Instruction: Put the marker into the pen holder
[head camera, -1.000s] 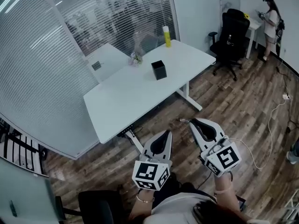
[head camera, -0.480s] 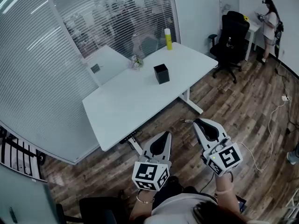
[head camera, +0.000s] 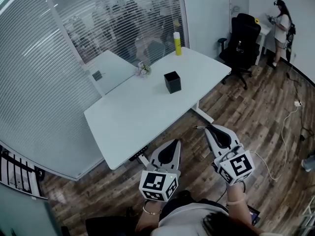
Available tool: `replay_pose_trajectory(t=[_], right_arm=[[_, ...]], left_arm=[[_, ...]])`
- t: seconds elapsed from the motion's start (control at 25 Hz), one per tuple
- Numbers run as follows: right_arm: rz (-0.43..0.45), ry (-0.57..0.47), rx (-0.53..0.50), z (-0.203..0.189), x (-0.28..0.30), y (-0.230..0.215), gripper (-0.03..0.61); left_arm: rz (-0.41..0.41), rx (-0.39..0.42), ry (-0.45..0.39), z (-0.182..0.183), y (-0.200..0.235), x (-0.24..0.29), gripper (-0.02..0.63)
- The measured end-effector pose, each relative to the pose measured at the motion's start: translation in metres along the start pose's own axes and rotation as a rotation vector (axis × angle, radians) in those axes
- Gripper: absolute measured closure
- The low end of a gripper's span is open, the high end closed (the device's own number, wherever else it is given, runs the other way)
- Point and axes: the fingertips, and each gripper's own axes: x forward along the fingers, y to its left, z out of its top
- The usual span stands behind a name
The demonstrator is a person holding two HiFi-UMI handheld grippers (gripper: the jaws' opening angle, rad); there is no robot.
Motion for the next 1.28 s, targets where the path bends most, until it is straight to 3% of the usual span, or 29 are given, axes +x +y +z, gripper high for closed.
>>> replay_pose_trajectory(t=[0.64,0.96,1.28], right_arm=[[-0.020,0.040,0.008,-0.013,0.041,0.008,0.523],[-0.011,0.033,0.008,-0.018,0.067,-0.025,0.522],[0.058,0.032,0.012,-0.022,0.110,-0.052,0.522]], left_arm=[[-0.061,-0.039,0.035,-0.016,0.037,0.021,0.594],[-0.041,-0.043,0.035,-0.020,0.057,0.053,0.594],[-0.045,-0.030,0.032,-0.010,0.070,0.108,0.594]])
